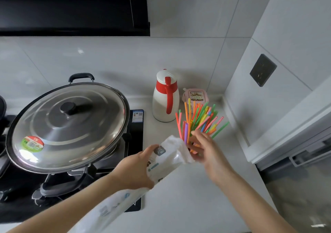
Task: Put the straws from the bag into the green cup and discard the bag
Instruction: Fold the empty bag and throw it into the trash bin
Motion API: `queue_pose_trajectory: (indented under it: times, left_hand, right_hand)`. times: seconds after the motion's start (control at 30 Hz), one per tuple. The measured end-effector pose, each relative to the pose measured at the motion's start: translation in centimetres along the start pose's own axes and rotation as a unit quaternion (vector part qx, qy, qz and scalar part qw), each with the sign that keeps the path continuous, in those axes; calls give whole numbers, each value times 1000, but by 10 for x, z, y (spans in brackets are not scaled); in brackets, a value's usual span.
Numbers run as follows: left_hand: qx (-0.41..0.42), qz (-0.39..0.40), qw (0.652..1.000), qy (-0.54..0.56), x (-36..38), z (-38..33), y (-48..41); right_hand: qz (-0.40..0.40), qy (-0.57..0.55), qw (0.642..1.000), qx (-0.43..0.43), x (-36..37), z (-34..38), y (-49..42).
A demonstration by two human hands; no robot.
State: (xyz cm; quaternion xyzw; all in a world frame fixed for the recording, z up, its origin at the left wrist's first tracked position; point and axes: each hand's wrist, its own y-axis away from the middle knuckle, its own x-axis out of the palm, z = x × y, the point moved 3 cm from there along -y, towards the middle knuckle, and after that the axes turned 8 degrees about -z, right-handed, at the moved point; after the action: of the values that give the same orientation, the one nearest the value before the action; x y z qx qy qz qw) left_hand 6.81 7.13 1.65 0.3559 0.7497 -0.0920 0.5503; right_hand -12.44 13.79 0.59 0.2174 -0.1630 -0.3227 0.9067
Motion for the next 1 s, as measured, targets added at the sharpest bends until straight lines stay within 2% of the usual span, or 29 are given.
queue_pose_trajectory:
  times: [0.1, 0.17, 0.27, 0.37, 0.43, 0.57, 0.7, 0.77, 0.83, 1.0]
  left_hand:
    - [-60, 149, 987, 13, -2, 16, 6]
    - [-75, 213, 973, -38, -9, 24, 6]
    - [-62, 250, 952, -167, -19, 21, -1]
    - [-28, 278, 912, -300, -21, 5, -10]
    - [6, 281, 872, -400, -20, -8, -14]
    - [106, 221, 788, -564, -12, -28, -23]
    - [208, 159, 752, -605, -12, -42, -33]
    - [226, 144, 751, -603, -14, -42, -33]
    - [226, 124, 767, -588, -16, -36, -31]
    - [184, 95, 854, -476, -8, -24, -19]
  right_hand:
    - [1, -26, 992, 127, 0, -44, -4]
    - [36, -11, 976, 213, 5, -72, -5]
    - [124, -46, 931, 341, 20, -106, -8]
    - [169, -118, 892, 402, 37, -130, -10]
    - [178, -134, 881, 417, 44, -137, -10]
    - [194, -130, 880, 413, 49, -143, -12]
    - [207, -153, 876, 408, 48, -144, -16]
    - [207, -154, 882, 395, 45, -137, -20]
    - [205, -124, 893, 381, 40, -129, -20]
    - [123, -128, 919, 352, 9, -120, -25]
